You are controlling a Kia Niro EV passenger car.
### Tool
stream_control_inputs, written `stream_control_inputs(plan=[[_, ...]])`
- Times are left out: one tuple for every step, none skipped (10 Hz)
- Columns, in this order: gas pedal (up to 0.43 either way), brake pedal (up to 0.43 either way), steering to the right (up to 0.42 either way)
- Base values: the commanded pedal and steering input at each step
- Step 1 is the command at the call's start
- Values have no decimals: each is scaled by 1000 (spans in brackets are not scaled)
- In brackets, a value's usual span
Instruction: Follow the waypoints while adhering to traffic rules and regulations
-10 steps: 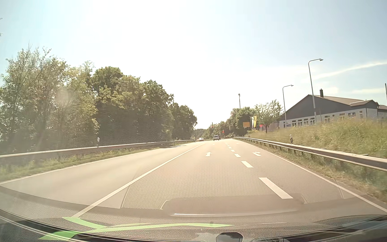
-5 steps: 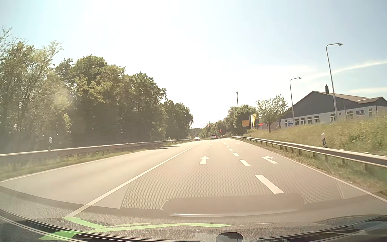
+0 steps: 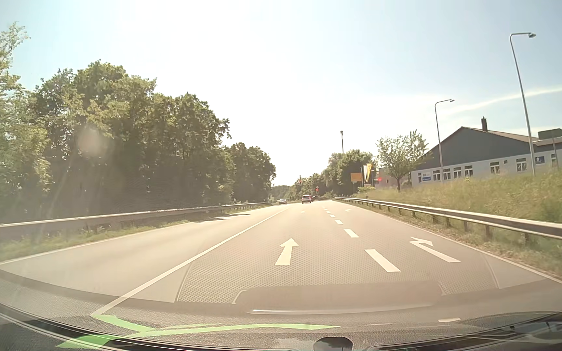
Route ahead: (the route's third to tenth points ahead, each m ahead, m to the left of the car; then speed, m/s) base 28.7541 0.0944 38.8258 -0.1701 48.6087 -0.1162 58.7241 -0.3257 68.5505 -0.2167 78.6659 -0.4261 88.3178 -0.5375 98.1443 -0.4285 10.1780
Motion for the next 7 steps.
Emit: stream_control_inputs(plan=[[47,0,5],[47,0,6],[47,0,6],[47,0,6],[47,0,6],[47,0,6],[28,0,6]])
